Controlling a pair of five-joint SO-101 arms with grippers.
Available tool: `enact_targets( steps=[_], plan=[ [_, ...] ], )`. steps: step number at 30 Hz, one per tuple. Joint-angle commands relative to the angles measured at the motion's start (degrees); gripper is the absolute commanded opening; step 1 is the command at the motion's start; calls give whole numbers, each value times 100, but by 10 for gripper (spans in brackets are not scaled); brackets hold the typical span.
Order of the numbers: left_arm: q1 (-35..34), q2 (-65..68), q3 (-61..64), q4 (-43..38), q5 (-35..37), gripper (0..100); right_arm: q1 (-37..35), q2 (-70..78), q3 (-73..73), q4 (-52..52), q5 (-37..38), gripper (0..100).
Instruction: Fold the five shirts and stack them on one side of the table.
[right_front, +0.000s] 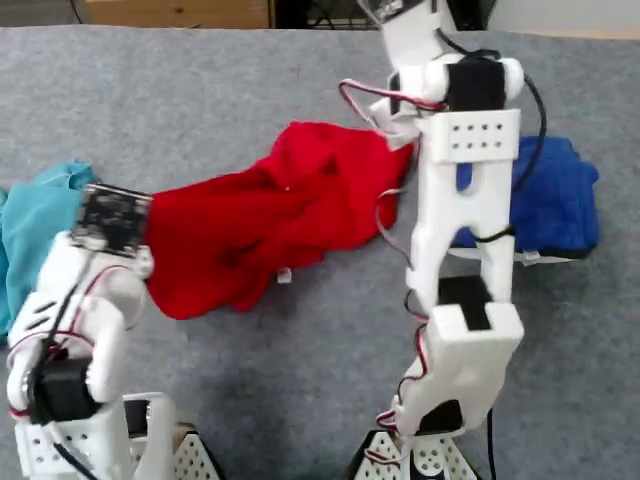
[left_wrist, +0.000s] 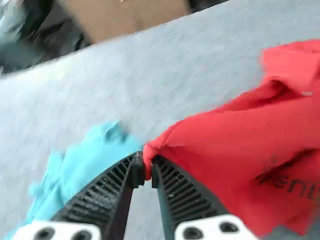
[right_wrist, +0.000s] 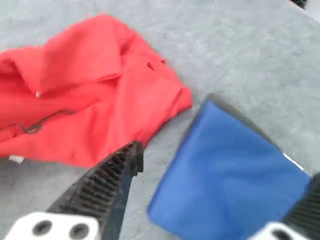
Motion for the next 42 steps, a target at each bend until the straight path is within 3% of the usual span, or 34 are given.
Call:
enact_targets(
  steps=[1,5,9,13,16,20,24,28,31,34,39,42],
  plan=[
    [-919,-62,268,26,62,29,-589,-435,804,35,-9,289],
    [-1789,-62,690,70,62,29,-1292,-180,2000,-229,-9,113],
    [-2369,-62,1112,404,53,29,-1591,532,3073,-1248,-18,160],
    [-2862,-114,1218,651,62,29,-1275,1191,3495,-2400,-44,213],
    [-3196,-114,1209,677,62,29,-1231,1385,3371,-2391,-18,178],
    [-3363,-62,1218,932,62,29,-1231,1534,3380,-2171,-18,7],
    [-3354,-62,1218,1037,-44,29,-1187,1560,3336,-1108,-9,12],
    [-3345,-62,1218,1213,-686,29,-923,1481,3380,18,422,15],
    [-3363,-79,1218,1512,-1160,29,-545,919,3996,44,703,15],
    [-3407,-114,1182,1662,-1503,29,-360,-127,5200,44,1565,15],
    [-3398,-114,1015,1705,-1591,29,-343,-2580,7495,44,3077,15],
    [-3398,-114,892,1697,-1591,29,-325,-4066,8040,44,3508,18]
  ],
)
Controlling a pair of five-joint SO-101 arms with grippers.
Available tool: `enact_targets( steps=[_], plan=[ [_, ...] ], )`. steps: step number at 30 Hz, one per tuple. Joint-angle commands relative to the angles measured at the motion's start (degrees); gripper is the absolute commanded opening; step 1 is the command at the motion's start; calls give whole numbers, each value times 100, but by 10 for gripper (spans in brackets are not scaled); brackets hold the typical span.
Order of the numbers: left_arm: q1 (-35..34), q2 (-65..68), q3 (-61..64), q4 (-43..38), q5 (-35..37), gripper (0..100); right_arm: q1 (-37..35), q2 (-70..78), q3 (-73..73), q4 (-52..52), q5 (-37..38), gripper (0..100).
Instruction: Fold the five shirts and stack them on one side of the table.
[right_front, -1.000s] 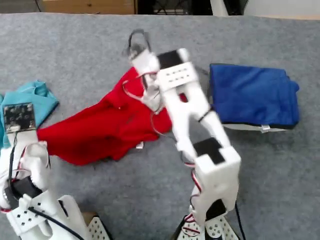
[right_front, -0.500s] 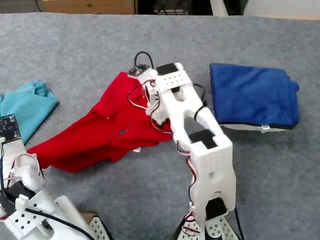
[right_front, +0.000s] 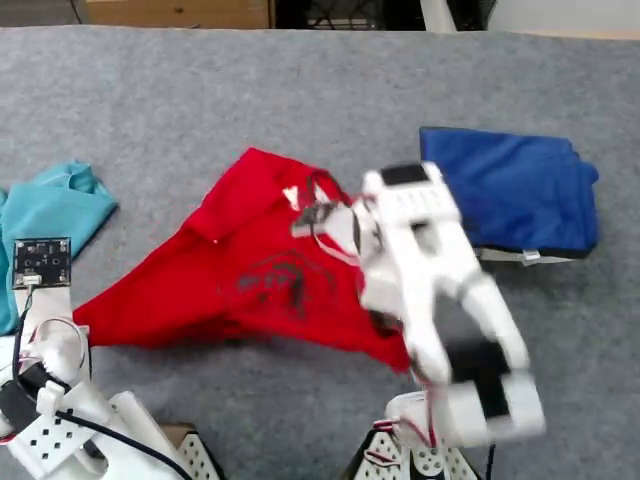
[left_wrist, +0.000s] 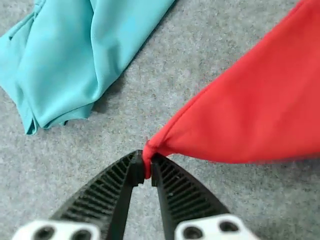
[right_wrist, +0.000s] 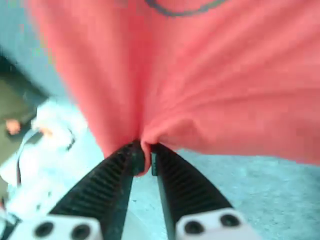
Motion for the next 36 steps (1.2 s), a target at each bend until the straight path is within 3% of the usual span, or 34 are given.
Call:
enact_targets(
  steps=[1,6,11,15,23,25,30,36],
  plan=[
    [-13,-62,-365,0,-44,29,88,-2062,514,105,413,18],
    [22,-62,-497,-9,-44,29,79,-3371,-136,97,97,110],
    [22,-62,-444,-9,-35,29,62,-3037,-1868,-492,-1881,230],
    [22,-62,-444,0,-35,29,-97,-2062,-2440,-1143,-3226,237],
    [22,-62,-444,26,-35,29,-1442,391,-2369,-2505,-3385,236],
    [22,-62,-444,35,-35,29,-1732,1007,-2835,-2321,-3596,216],
    [22,-62,-435,35,-18,29,-1855,2800,-4479,-1943,-5011,109],
    [22,-62,-418,35,-18,29,-1855,4681,-7011,-941,-5574,200]
  ],
)
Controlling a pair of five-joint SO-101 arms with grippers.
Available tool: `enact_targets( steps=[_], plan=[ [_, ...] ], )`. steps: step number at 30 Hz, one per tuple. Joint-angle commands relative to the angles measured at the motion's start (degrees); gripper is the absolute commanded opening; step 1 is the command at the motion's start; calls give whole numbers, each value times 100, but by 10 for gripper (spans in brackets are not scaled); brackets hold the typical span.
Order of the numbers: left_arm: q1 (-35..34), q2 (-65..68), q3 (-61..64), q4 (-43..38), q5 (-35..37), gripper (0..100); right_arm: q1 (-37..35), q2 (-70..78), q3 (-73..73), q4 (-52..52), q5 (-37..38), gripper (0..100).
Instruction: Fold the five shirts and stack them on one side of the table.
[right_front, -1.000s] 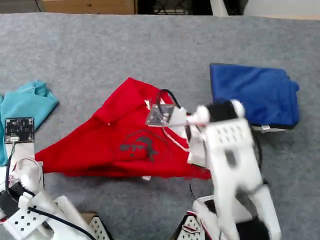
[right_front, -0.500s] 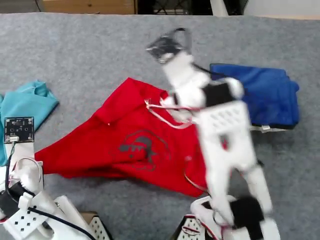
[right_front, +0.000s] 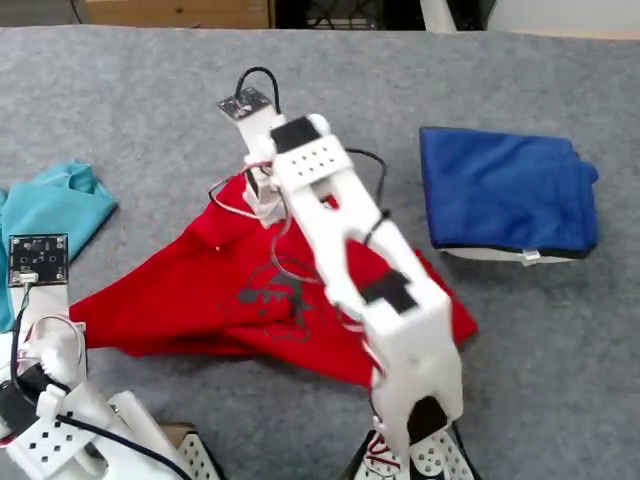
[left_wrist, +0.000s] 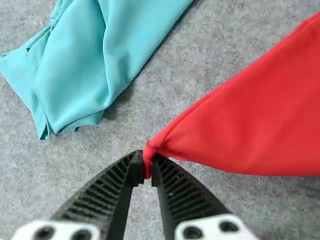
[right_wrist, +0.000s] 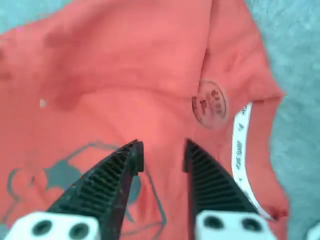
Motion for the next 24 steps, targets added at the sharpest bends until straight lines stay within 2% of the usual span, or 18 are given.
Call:
enact_targets(
  steps=[1,5,10,15,24],
  plan=[
    [22,-62,-154,9,-9,29,-70,910,-1851,545,-431,218],
    [22,-62,31,0,-18,29,-18,2026,-3486,1160,-484,227],
    [22,-62,84,0,-18,29,53,3125,-4945,1442,-492,155],
    [22,-62,57,0,-26,29,70,3468,-5305,1442,-492,92],
    [22,-62,57,0,-26,29,211,3486,-5305,1442,-492,78]
  ],
)
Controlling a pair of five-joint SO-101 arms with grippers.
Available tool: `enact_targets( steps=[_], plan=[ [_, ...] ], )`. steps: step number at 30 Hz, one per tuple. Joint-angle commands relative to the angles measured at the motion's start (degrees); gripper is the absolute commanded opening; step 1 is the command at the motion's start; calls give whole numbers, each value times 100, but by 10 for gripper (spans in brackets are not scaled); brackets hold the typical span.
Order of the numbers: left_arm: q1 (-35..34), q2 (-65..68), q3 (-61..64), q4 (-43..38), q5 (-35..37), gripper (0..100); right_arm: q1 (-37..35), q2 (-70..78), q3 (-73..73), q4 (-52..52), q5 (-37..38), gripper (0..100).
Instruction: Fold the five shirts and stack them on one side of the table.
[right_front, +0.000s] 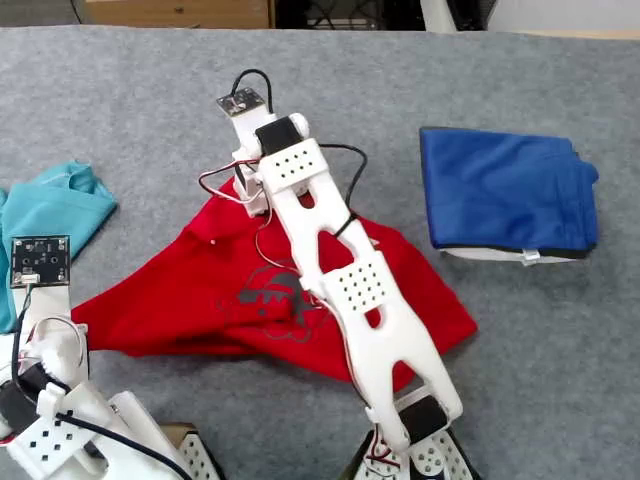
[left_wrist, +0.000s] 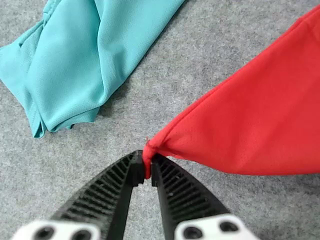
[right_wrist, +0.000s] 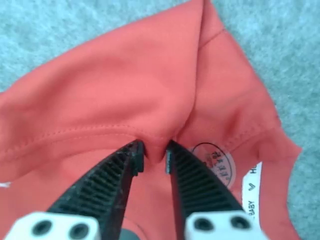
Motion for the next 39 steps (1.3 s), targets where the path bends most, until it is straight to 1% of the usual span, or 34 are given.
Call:
enact_targets(
  steps=[1,3,9,12,17,20,25,28,32,36,37,39],
  plan=[
    [22,-62,-48,0,-26,29,237,-84,-268,53,-53,57],
    [22,-62,-40,0,-26,29,352,-84,-286,53,-26,12],
    [22,-62,-31,0,-9,29,677,-119,-321,62,-70,13],
    [22,-62,-66,-105,26,29,747,-418,-312,62,-62,13],
    [66,-62,-215,-1108,1029,29,782,-1578,-312,62,-70,13],
    [409,-62,-602,-1503,1503,29,800,-2519,-321,62,-70,13],
    [1358,-62,-1578,-1943,2453,29,862,-4268,-321,9,-79,13],
    [1798,-62,-2185,-2400,2954,29,870,-5288,-321,-193,-79,13],
    [2193,-9,-2967,-2954,3138,30,870,-6457,-321,-818,-79,13],
    [2360,0,-3811,-2936,3121,32,1011,-7363,-268,-1459,-79,13],
    [2360,0,-4040,-2787,3121,45,1073,-7538,-259,-1609,-79,13],
    [2369,0,-4541,-2224,3121,96,1196,-7811,-259,-1864,-79,13]
  ],
)
